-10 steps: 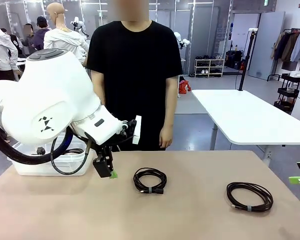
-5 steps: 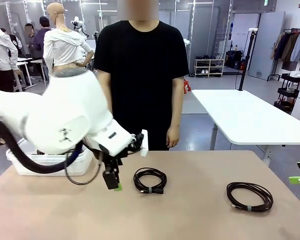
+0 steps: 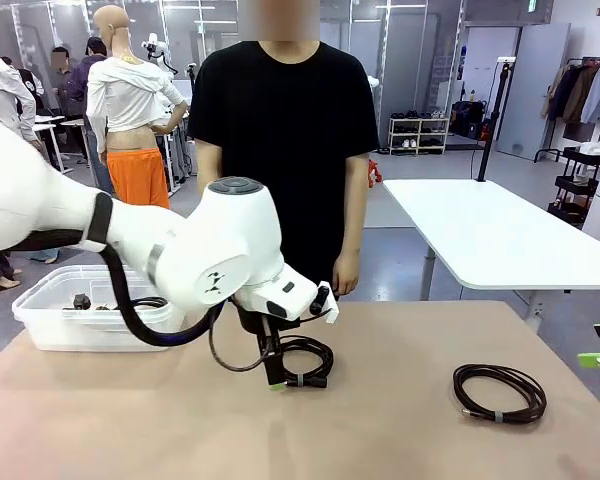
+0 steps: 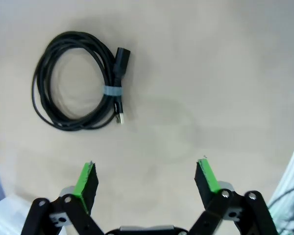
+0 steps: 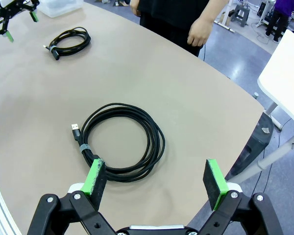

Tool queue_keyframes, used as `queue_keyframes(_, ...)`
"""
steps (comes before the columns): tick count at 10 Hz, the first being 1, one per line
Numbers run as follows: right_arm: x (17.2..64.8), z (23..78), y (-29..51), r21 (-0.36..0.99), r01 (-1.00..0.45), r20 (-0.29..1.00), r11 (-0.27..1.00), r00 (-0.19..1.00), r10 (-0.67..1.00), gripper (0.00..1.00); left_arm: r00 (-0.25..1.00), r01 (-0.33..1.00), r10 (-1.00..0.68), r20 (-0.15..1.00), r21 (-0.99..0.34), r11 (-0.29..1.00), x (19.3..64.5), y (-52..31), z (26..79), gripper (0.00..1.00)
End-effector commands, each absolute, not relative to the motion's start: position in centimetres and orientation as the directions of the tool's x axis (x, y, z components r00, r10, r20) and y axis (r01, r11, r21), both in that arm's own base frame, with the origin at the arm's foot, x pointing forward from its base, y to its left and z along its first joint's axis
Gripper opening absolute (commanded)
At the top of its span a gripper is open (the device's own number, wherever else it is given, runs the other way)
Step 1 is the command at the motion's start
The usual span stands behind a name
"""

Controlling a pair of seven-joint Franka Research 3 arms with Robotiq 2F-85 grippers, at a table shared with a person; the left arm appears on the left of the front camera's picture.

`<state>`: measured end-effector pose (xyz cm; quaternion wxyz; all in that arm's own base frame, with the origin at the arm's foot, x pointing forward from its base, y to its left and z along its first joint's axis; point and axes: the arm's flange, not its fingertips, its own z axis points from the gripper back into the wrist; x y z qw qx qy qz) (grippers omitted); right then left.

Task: Organize and store the cables.
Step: Place the USB Extension Cable into the Organizing box.

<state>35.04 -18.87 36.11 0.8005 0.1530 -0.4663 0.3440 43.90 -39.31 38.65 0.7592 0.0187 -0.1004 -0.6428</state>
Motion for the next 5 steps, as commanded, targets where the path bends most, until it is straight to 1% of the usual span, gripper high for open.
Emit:
queue_keyframes(1,34.9,36.2,-18.9,-0.082,-0.693,0.850,0.716,0.326,0.413,1.00,0.179,0.975,-0.980,0.091,0.118,0.189,45.6,-41.4,38.2,1.00)
queue_keyframes(2,34.9,36.2,-18.9,-0.082,-0.693,0.850,0.716,0.326,0.413,1.00,0.166,0.978,-0.983,0.078,0.112,0.174,46.2,-42.1,37.4,1.00)
queue_keyframes(5,34.9,36.2,-18.9,-0.082,-0.693,0.850,0.716,0.326,0.413,1.00,0.059,0.984,-0.995,0.082,0.165,0.072,49.0,-43.4,35.0,1.00)
